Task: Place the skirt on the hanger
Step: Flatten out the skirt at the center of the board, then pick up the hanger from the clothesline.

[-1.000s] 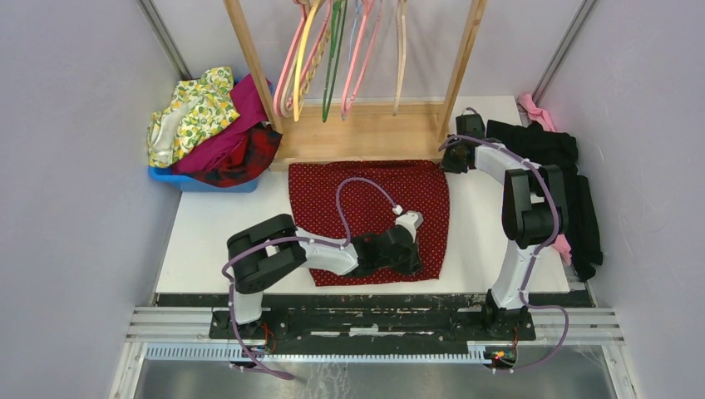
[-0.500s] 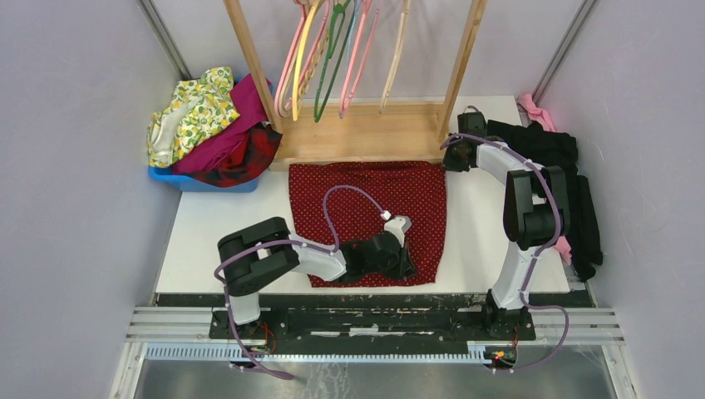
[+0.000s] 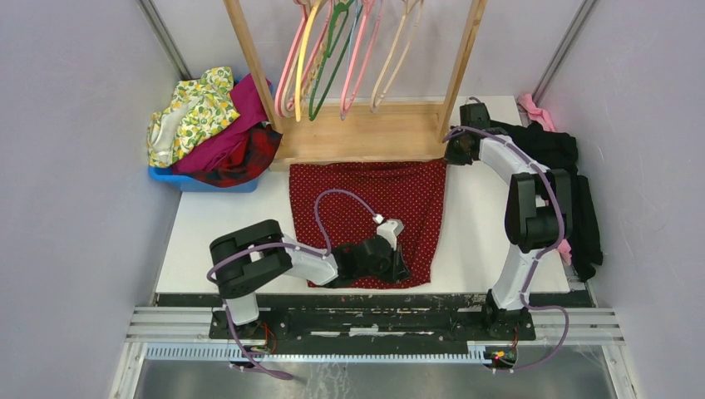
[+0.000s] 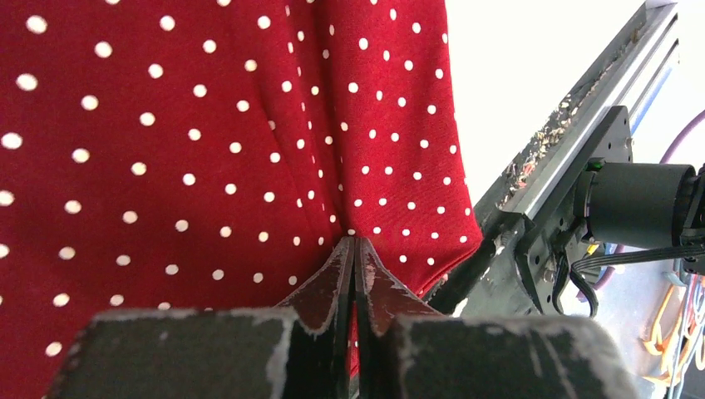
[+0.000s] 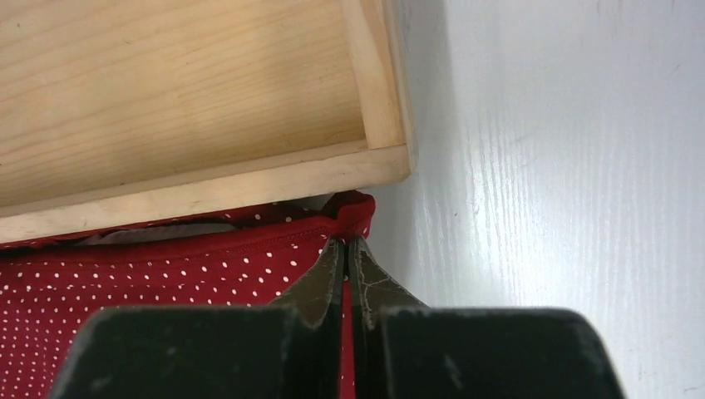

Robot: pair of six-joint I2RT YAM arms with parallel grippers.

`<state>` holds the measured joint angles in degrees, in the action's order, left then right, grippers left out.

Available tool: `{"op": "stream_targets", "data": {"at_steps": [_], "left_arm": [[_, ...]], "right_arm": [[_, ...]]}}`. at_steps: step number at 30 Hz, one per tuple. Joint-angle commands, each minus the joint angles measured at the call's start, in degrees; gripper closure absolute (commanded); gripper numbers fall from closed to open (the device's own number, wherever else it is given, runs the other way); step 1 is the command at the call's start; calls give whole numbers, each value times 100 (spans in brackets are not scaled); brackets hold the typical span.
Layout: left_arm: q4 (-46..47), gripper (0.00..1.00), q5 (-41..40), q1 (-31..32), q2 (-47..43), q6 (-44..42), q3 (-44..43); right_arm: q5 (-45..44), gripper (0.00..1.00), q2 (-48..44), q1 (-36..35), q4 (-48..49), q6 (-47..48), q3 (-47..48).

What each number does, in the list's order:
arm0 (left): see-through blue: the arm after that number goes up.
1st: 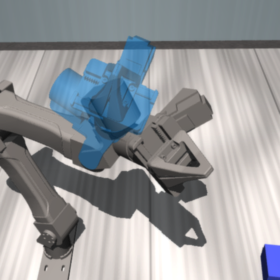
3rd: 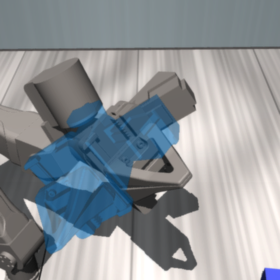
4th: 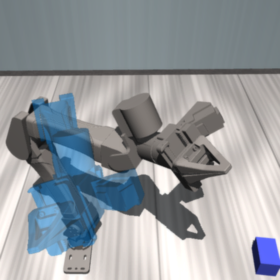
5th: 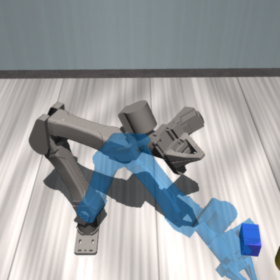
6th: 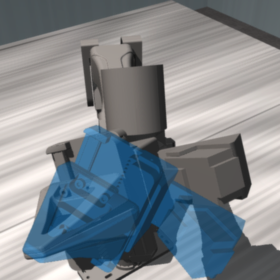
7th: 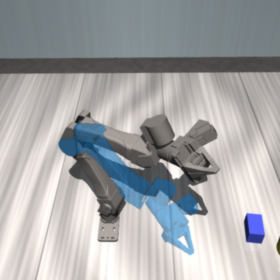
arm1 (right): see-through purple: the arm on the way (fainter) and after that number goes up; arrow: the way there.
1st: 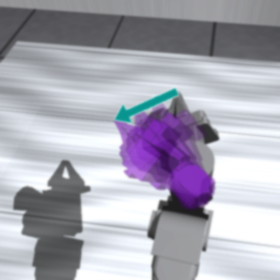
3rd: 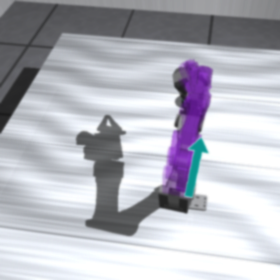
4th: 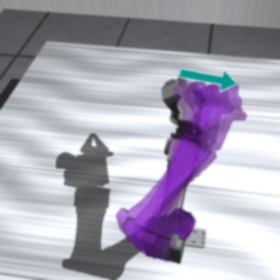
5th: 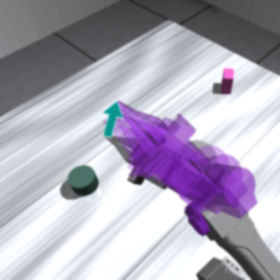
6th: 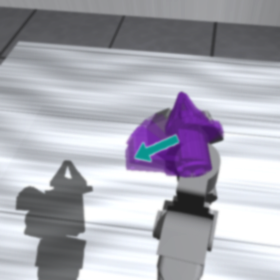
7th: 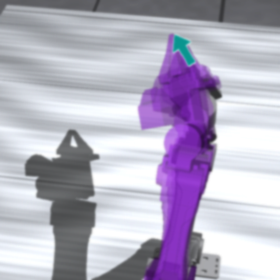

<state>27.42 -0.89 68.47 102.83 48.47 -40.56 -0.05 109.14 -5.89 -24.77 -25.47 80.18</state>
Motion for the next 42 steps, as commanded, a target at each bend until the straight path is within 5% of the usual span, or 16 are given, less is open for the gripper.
{"op": "stream_targets", "data": {"at_steps": [1,11,19,27,42], "left_arm": [[-826,92,-7,58,-47,74,459],[-795,93,-32,54,-149,84,571],[-862,91,-40,58,-244,72,498],[-1919,67,-270,50,-777,-349,-329],[-3897,37,-835,-504,-2593,-1122,-1269]], "right_arm": [[-278,96,-182,36,17,172,534],[-397,79,259,90,-205,360,1157],[-290,78,367,133,-311,357,1365],[379,70,-532,132,-383,165,788],[1610,54,-2845,104,-819,22,-632]]}}
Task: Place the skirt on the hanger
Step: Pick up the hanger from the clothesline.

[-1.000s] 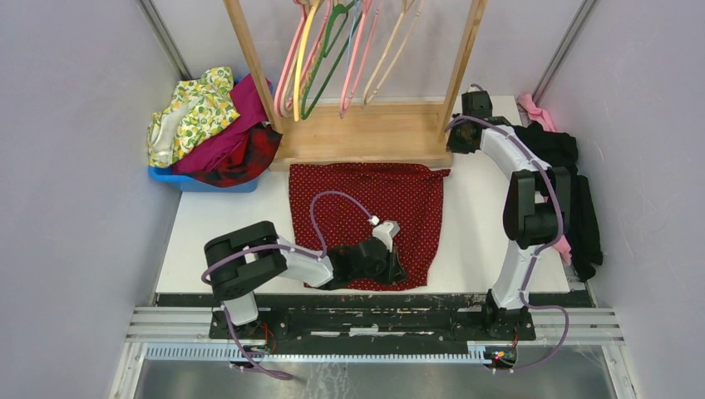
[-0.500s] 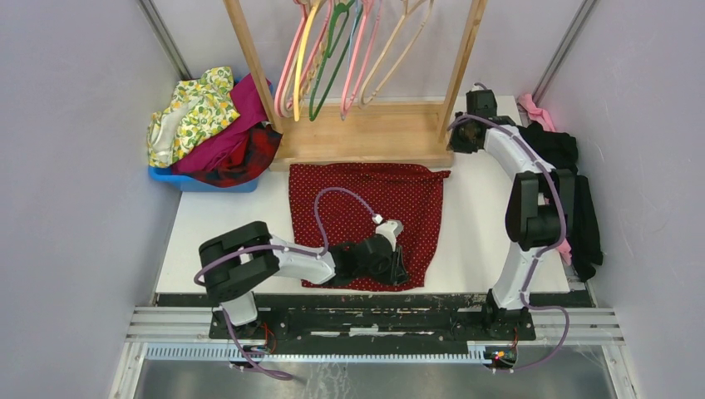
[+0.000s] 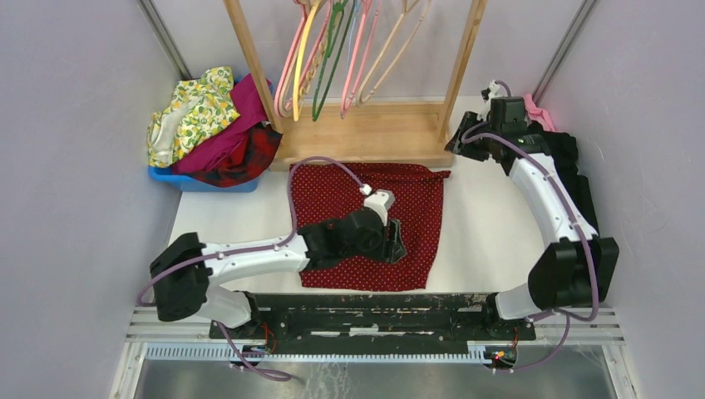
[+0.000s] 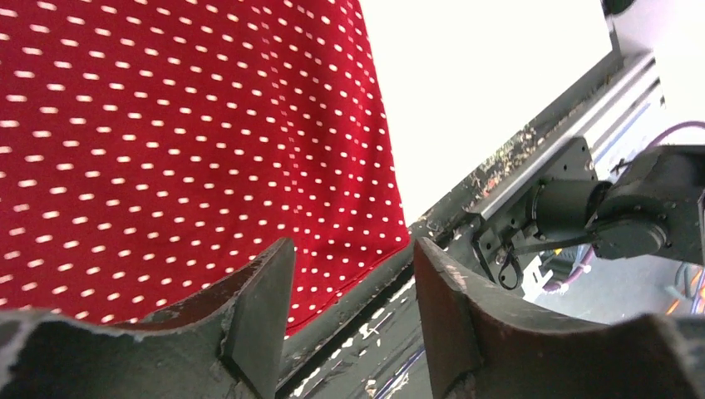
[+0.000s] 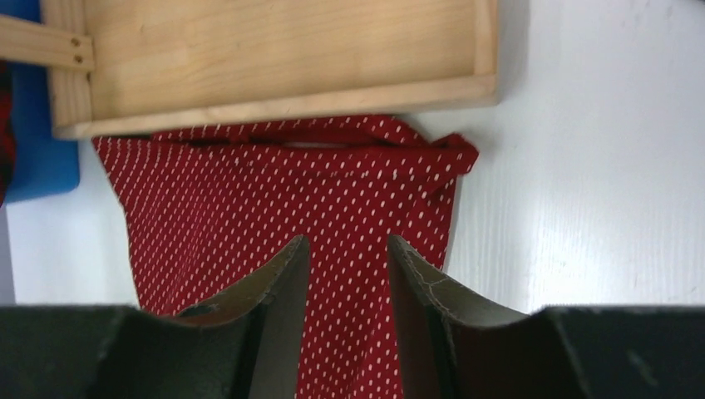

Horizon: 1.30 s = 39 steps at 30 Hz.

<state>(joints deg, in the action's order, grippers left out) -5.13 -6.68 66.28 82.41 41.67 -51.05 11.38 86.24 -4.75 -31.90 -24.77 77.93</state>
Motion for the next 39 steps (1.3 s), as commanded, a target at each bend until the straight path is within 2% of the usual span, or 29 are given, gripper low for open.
{"op": "stream_targets", "data": {"at_steps": [1,4,8,13,16,21,26,29,34,39], "left_arm": [[-790,36,-271,-420,-710,-489,-257],[-1270,26,-376,-709,-1190,-638,-412],[-1827,18,-511,-1139,-1839,-820,-636],[-2299,17,-458,-1794,-2338,-1067,-987],[-2593,17,-428,-2173,-2416,-1228,-1349],[-2846,17,-561,-2619,-2561,-1337,-1514],[-2785,16,-447,-2910,-2704,-1250,-1195],[-2755,16,-325,-3027,-2614,-1298,-1061],[-2791,15,-141,-3556,-2735,-1430,-1026],[-2816,15,463,-4314,-2672,-1556,-1038]], "right_arm": [[530,54,-757,-9,-140,-45,-548],[748,54,-1273,-30,-213,-55,-927],[925,53,-1857,-93,-555,-14,-986],[1125,53,-2294,-157,-993,5,-678],[1331,53,-2362,-262,-1211,-31,-170],[1244,55,-1863,-759,-1686,-101,1595],[1081,57,-935,-1268,-2018,-222,3521],[1179,57,-543,-1456,-1926,-369,4304],[1404,57,-104,-1644,-1453,-739,4949],[1467,57,245,-1921,-883,-990,5183]]}}
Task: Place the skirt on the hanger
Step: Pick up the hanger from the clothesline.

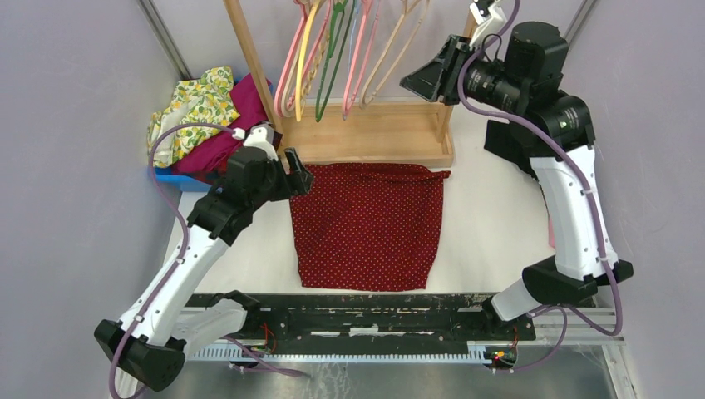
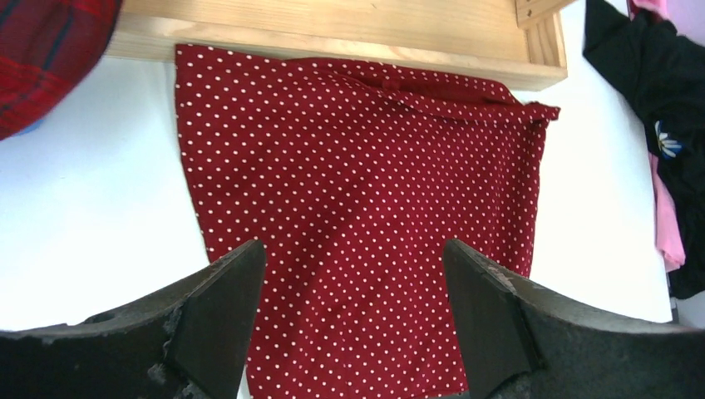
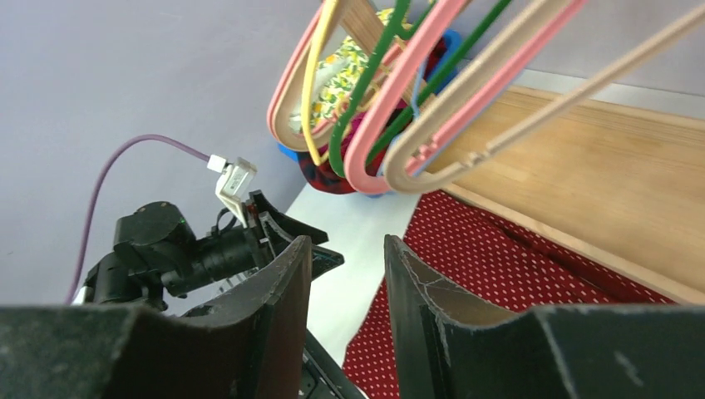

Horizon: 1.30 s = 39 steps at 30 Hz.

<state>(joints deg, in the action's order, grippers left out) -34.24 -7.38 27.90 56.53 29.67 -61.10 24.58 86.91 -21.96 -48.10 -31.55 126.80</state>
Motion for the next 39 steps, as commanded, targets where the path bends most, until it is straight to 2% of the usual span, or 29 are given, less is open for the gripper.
{"op": "stream_targets", "data": {"at_steps": [1,8,14,21,30,39], "left_arm": [[142,15,687,-624,-81,-358,-3],[516,15,1768,-1618,-12,-215,411],[681,15,2081,-2056,-133,-138,686],[784,15,2217,-2100,-173,-69,786],[817,15,2327,-2098,-312,-49,890],[895,16,2438,-2100,-441,-5,957]], "right_arm": [[155,57,240,-268,881,-355,293],[240,55,587,-820,1994,-408,199],[-90,53,658,-1220,2713,-230,-205],[-1166,53,1104,-1480,2447,96,-67],[-1958,53,1982,-1636,2081,157,673],[-2598,53,1866,-1652,1470,389,714]]}}
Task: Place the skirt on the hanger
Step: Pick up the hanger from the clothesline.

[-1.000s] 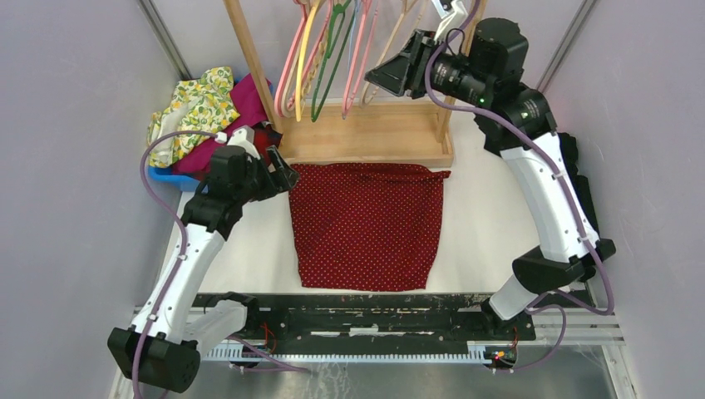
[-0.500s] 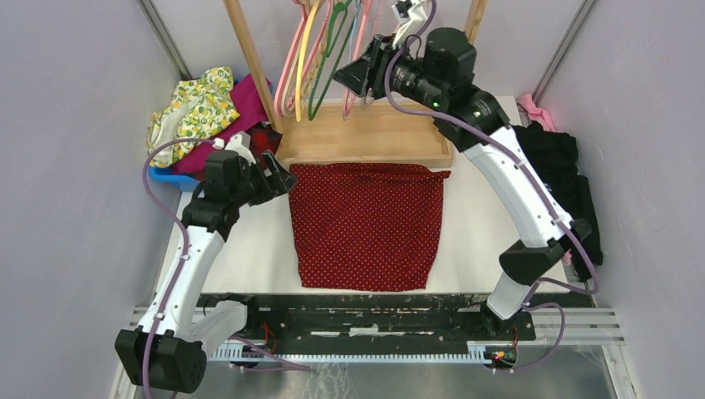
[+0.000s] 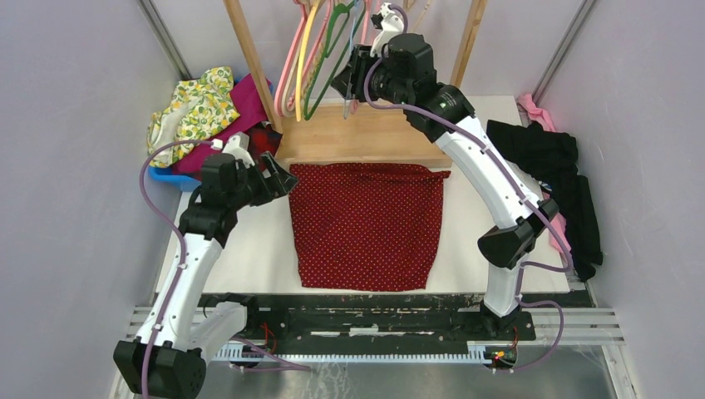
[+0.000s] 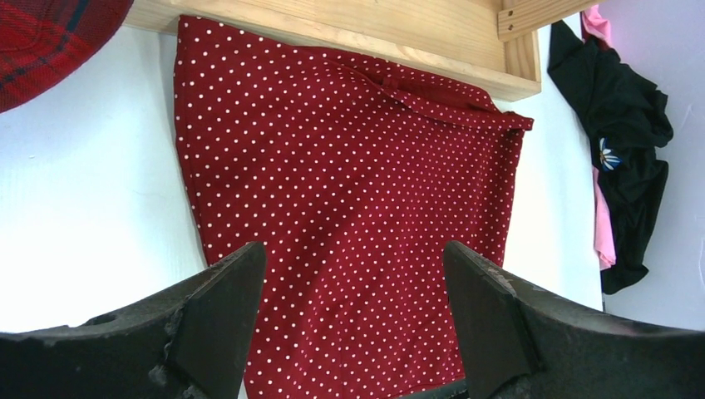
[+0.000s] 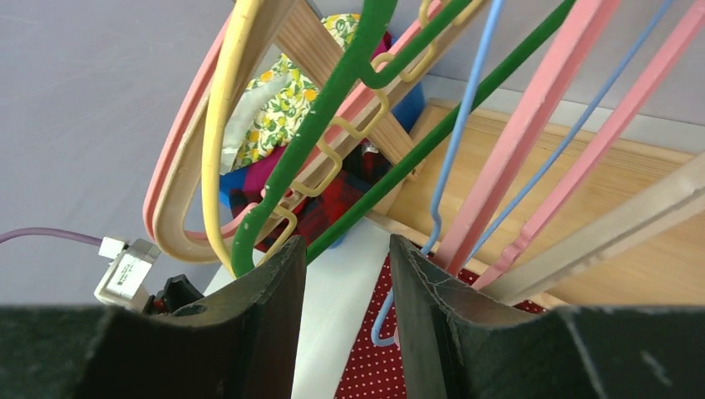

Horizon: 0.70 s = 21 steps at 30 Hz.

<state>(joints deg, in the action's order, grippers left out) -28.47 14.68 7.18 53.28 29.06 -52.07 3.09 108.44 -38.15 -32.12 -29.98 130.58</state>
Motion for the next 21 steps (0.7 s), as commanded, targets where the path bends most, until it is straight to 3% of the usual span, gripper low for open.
{"op": "stream_targets", "data": {"at_steps": [1,21], "left_arm": [[327,16,243,-29,-116,53,63],[395,17,360,-32,-142,92,76]], "right_arm": [[-498,52,-323,-30,-186,282,336],[-1353,50,428,-34,-1014,675,1415]]}}
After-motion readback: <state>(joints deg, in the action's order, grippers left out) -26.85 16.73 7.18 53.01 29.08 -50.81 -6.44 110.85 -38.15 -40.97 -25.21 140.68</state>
